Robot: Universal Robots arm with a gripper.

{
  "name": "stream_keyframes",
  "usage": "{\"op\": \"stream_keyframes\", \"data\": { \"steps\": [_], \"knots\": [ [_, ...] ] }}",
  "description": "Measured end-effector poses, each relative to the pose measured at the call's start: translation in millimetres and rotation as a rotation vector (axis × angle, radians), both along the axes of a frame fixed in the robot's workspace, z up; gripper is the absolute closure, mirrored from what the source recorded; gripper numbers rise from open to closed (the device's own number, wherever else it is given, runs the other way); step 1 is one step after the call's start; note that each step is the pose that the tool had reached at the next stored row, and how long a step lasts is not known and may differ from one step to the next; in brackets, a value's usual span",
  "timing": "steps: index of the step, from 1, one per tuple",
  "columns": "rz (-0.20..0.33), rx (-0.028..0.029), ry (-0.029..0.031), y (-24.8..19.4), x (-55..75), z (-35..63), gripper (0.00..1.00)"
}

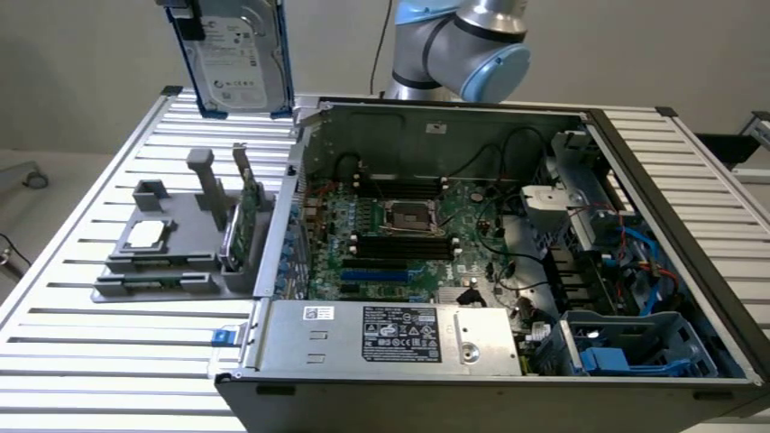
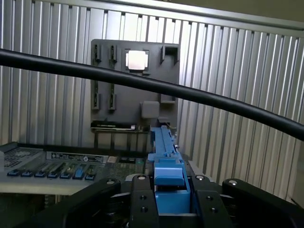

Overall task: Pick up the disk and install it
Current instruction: 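Pick up the disk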

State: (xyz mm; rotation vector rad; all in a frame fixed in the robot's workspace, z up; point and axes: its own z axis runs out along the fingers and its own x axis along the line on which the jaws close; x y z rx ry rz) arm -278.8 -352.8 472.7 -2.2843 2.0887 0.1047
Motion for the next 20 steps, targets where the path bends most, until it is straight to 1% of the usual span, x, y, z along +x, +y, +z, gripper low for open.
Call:
{"op": "stream_keyframes", "data": {
  "steps": [11, 20],
  "knots": [
    [0.002, 0.0, 0.0007, -10.0, 45.1, 0.3, 0.67],
    [0.004, 0.0, 0.0026, -17.4, 85.2, 1.0, 0.67]
  ]
}}
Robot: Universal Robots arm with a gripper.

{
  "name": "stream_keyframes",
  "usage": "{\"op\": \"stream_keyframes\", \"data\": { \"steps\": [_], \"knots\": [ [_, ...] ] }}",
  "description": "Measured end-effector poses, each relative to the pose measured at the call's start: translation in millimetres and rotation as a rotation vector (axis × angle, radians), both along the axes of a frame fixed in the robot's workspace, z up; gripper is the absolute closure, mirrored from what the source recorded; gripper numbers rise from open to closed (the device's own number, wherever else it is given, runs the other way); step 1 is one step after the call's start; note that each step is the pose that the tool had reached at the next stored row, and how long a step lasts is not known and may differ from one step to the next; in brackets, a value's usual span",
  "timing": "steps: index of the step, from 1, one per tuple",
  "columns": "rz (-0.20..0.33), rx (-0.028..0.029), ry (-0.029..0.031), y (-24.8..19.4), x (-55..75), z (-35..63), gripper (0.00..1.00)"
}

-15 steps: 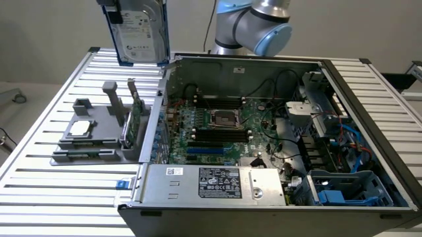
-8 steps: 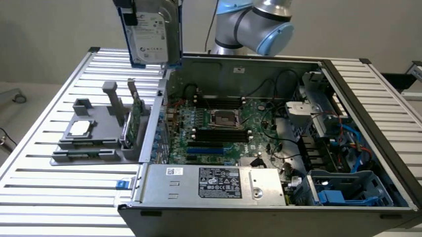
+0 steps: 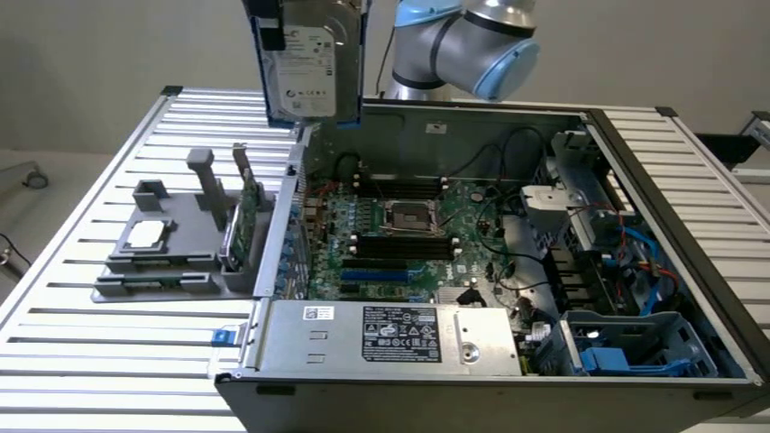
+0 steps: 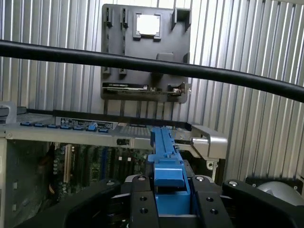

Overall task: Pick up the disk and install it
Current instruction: 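Pick up the disk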

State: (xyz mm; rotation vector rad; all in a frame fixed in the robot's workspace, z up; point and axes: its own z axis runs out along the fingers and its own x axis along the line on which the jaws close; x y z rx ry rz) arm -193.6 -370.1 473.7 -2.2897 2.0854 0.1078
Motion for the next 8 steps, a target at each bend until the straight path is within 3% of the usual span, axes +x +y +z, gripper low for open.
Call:
{"op": "stream_keyframes", "data": {
  "steps": [8],
  "knots": [
    [0.0, 0.0, 0.003, -6.8, 36.3, 1.0, 0.67]
  ]
}}
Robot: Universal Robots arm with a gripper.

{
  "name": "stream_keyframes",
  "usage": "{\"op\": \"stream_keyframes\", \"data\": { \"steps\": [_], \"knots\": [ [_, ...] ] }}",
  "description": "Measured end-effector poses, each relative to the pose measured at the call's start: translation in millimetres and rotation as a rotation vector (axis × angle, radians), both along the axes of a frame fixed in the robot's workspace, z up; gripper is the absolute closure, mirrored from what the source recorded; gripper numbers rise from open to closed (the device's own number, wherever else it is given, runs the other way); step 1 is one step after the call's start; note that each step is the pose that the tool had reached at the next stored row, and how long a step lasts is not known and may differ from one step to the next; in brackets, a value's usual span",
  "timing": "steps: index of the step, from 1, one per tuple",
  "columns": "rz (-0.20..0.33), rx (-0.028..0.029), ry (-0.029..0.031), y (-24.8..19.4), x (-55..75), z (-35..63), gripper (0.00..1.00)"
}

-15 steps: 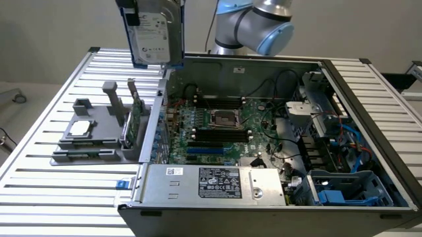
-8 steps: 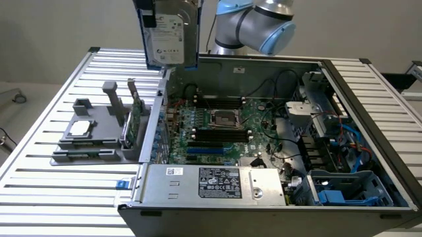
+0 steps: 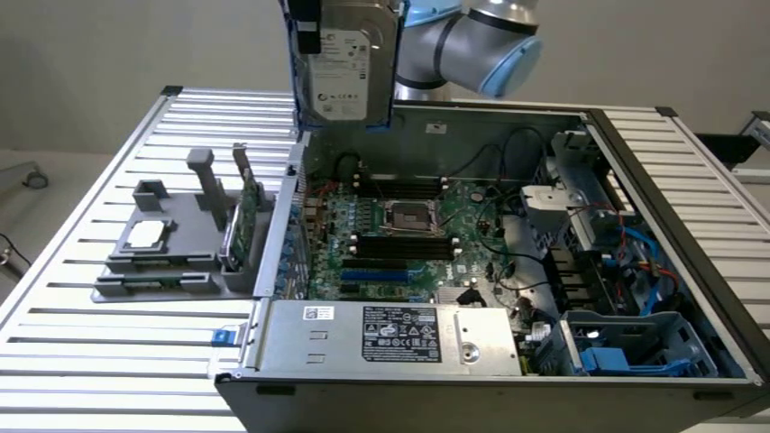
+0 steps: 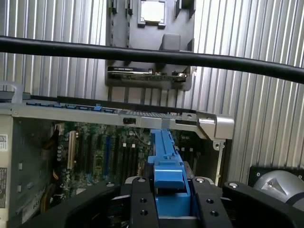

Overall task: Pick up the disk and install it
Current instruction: 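Pick up the disk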

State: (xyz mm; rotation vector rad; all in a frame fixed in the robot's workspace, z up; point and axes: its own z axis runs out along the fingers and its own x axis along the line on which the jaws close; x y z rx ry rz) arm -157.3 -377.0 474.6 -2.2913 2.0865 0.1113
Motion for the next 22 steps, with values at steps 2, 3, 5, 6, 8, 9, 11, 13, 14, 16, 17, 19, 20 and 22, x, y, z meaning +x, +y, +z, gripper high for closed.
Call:
{"op": "stream_keyframes", "data": {
  "steps": [2, 3, 5, 6, 8, 9, 11, 13, 14, 16, 17, 19, 20, 22],
  "knots": [
    [0.0, 0.0, 0.0009, -1.6, 8.9, 0.3, 0.67],
    [0.0, 0.0, 0.0014, -2.5, 13.5, 0.4, 0.67],
    [0.0, 0.0, 0.0024, -4.3, 22.4, 0.7, 0.67],
    [0.0, -0.0001, 0.0029, -5.3, 27.4, 0.9, 0.67],
    [0.0, 0.0, 0.0039, -7.6, 36.3, 1.2, 0.67],
    [0.0, 0.0002, 0.0043, -9.1, 40.8, 1.4, 0.67],
    [0.0, 0.0001, 0.0051, -12.6, 49.0, 2.3, 0.67],
    [0.0, 0.0013, 0.0051, -16.4, 56.1, 3.3, 0.67],
    [0.0, 0.0021, 0.0052, -18.4, 59.8, 3.9, 0.67],
    [0.0, 0.0043, 0.0052, -22.2, 67.9, 5.8, 0.67],
    [0.0, 0.0057, 0.0051, -24.1, 71.7, 6.7, 0.67],
    [0.0, 0.009, 0.0051, -28.1, 79.2, 8.3, 0.67],
    [0.0, 0.0105, 0.0051, -30.1, 82.7, 9.1, 0.67],
    [0.0, 0.0138, 0.0051, -34.1, 89.1, 10.3, 0.67]
  ]
}}
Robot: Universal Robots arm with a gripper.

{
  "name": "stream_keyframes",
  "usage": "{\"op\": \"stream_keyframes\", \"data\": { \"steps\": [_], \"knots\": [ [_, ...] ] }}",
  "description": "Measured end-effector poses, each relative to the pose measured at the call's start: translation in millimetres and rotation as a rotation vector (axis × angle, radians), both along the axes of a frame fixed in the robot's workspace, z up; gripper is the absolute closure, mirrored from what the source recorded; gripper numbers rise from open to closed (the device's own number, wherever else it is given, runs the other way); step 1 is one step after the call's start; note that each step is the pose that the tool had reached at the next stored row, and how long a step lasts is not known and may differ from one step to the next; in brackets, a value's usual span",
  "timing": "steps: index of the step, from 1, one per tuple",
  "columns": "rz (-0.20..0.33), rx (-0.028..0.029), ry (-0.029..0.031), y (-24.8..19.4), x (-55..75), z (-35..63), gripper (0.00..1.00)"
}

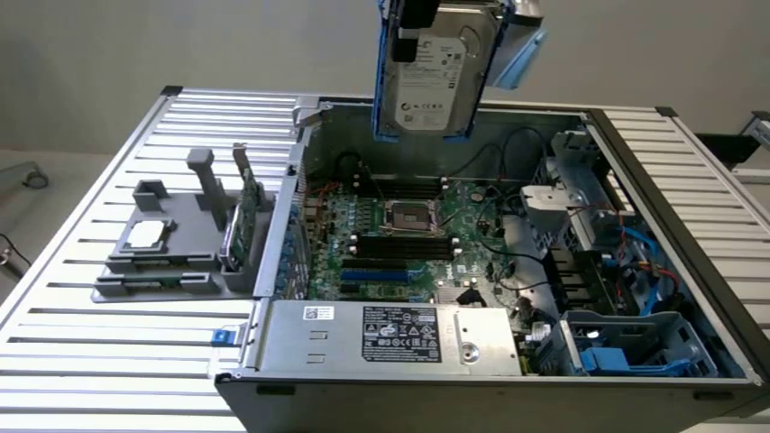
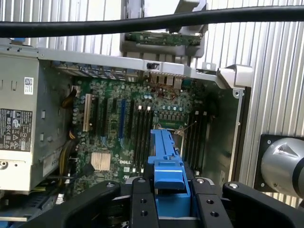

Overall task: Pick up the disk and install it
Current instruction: 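Pick up the disk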

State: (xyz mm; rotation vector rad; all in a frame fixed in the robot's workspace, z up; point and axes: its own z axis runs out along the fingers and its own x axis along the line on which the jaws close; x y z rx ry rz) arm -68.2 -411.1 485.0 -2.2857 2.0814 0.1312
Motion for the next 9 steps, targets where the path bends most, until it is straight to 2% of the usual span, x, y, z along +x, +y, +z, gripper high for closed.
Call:
{"op": "stream_keyframes", "data": {
  "steps": [9],
  "knots": [
    [0.0, 0.0148, 0.0, -18.7, 29.9, 5.9, 0.67]
  ]
}}
